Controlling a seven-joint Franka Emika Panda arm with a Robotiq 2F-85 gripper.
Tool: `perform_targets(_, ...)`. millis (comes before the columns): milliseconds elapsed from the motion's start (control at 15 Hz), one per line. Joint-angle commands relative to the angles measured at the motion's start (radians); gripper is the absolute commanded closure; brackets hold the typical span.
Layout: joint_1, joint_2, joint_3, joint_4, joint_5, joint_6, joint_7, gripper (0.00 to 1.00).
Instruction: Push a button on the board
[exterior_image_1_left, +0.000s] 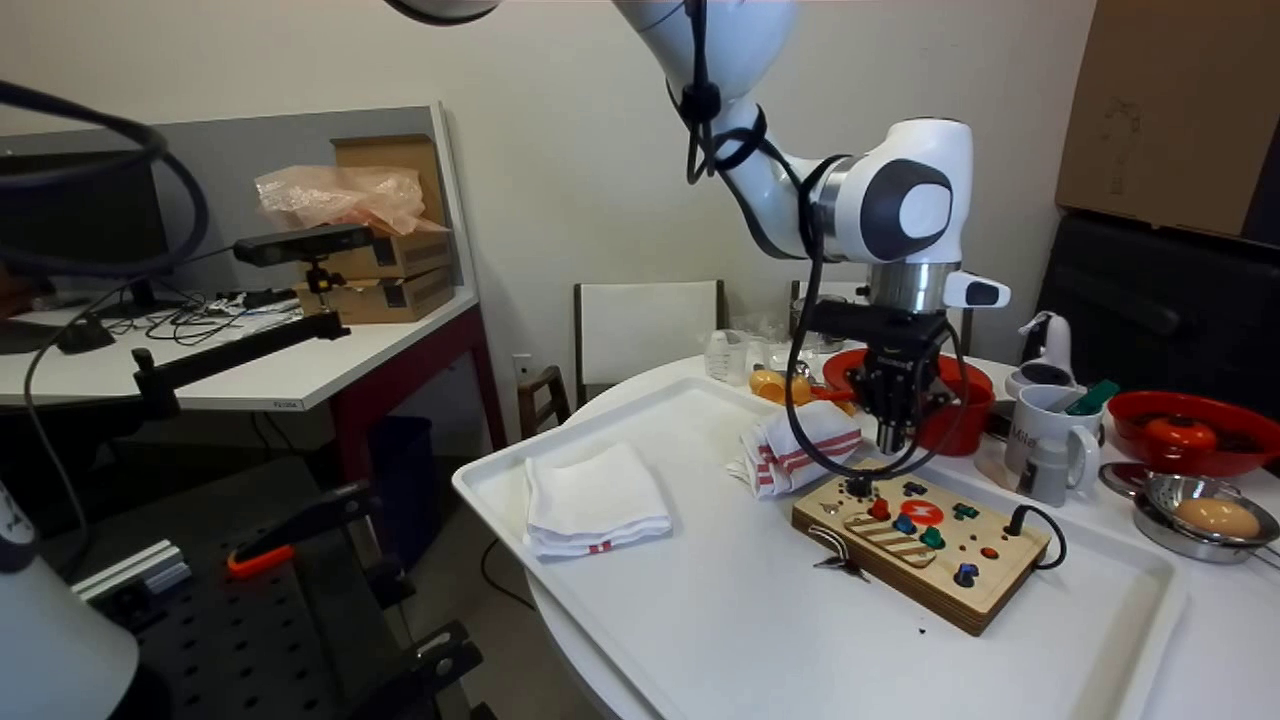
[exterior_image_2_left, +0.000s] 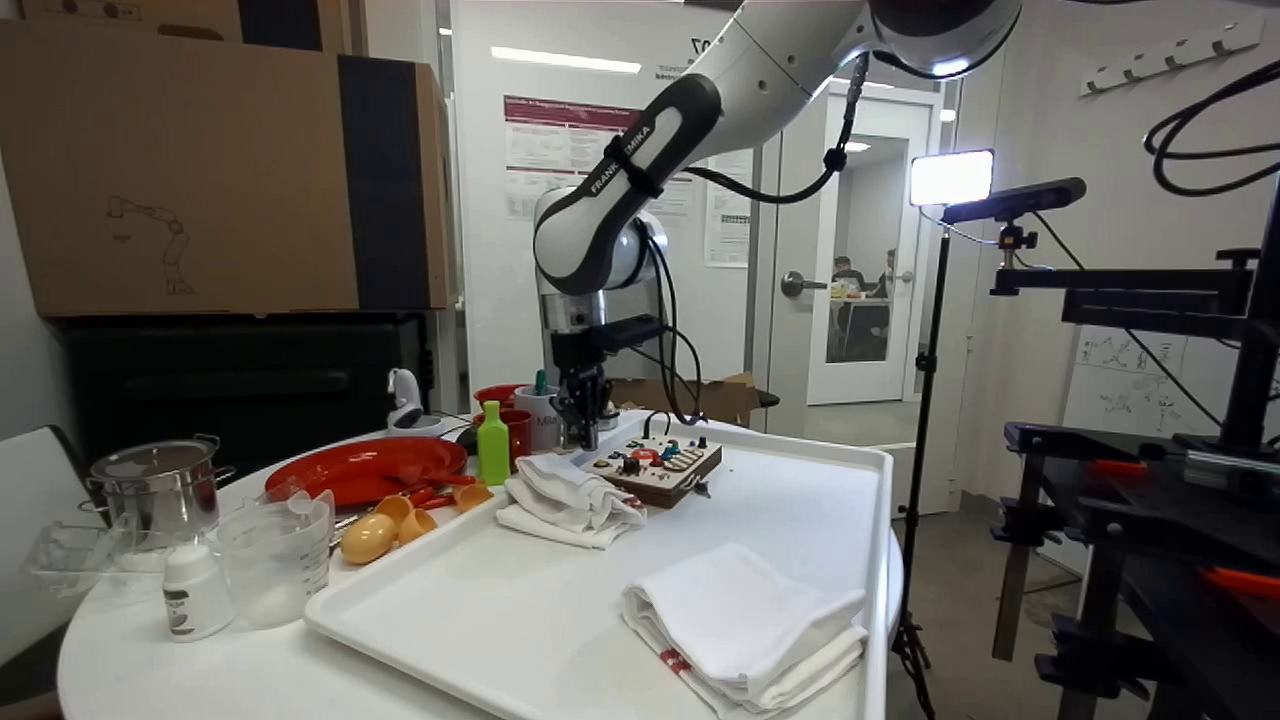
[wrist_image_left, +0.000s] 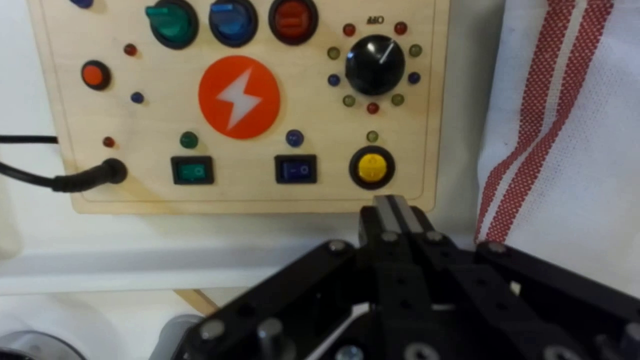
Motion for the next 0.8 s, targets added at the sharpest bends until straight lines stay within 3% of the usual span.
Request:
perform_targets(0,0.014,-0.033,-0.006,-0.034,-0.003,-0.026,0.018,1.0)
perform_targets(733,0.013,-0.049,-0.008,-0.056,-0.001,-0.034,0.02,1.0)
